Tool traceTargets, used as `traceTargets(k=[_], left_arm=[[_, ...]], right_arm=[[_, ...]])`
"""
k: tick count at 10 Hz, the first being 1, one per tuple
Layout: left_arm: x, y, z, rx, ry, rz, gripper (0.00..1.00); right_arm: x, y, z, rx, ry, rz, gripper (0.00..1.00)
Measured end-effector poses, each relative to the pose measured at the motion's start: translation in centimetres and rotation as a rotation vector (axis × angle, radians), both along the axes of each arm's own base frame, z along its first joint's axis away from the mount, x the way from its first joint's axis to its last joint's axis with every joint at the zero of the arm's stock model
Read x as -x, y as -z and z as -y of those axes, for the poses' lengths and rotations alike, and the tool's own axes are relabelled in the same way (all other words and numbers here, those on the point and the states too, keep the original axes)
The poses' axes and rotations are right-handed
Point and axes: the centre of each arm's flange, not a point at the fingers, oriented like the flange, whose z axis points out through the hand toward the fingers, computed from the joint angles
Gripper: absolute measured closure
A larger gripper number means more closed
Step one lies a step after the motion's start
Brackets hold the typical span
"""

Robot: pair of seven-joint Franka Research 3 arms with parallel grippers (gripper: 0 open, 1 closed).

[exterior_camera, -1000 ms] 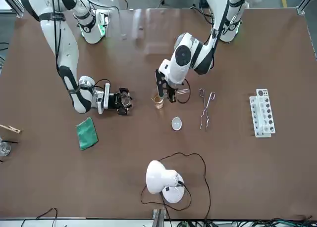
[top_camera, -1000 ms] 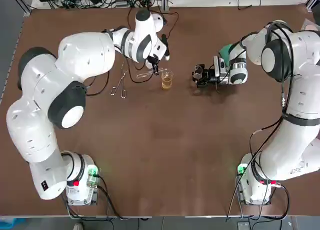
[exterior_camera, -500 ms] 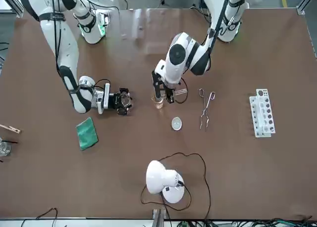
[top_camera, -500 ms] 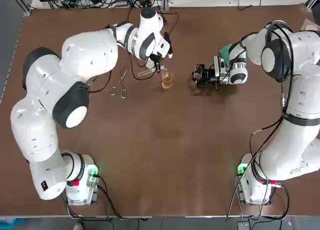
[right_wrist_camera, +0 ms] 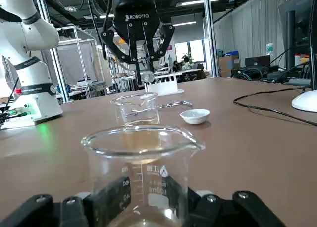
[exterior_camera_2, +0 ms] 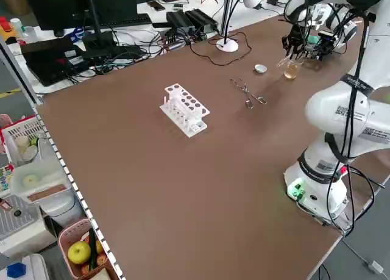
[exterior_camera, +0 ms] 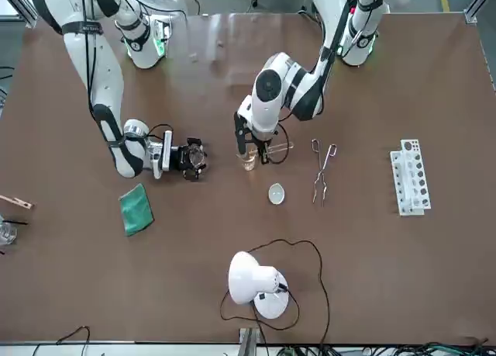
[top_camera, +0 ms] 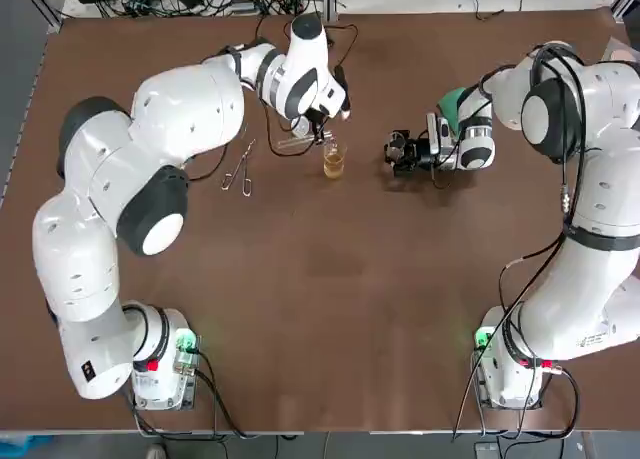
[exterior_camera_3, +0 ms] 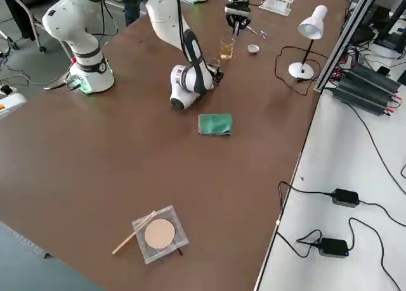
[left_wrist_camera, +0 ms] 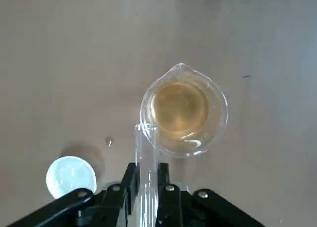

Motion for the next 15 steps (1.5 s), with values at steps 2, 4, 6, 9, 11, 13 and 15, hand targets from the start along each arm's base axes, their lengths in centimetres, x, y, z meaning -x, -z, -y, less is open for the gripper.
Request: traceTargets(k=[2, 4, 6, 9, 11, 13, 15], left_arm=[[0.5, 0.2, 0.7, -0.029, 0.025, 0.021, 0.79], [0.5, 0.1, 1.2, -0.056, 0.051, 0.034, 0.79], [0.7, -0.1, 1.6, -0.093, 0.079, 0.04, 0.79], [1.3, 0.0, 2.1, -0.121, 0.099, 0.046, 0.79], [1.3, -0.4, 2.1, -0.157, 0.096, 0.063, 0.79], [1.2, -0.7, 2.2, -0.166, 0.102, 0.068, 0.79], [1.3, -0.7, 2.3, -0.171, 0.104, 0.067, 0.79]], right_arm=[[0.0, 0.0, 0.0, 0.0, 0.001, 0.0, 0.62], [0.0, 0.0, 0.0, 0.0, 0.001, 0.0, 0.62], [0.0, 0.0, 0.0, 0.0, 0.001, 0.001, 0.62], [-0.1, 0.0, 0.0, 0.0, 0.001, 0.001, 0.62], [-0.1, 0.0, 0.0, -0.001, 0.001, 0.001, 0.62], [-0.1, 0.0, 0.0, -0.001, 0.001, 0.001, 0.62], [-0.1, 0.0, 0.0, -0.001, 0.001, 0.002, 0.62]])
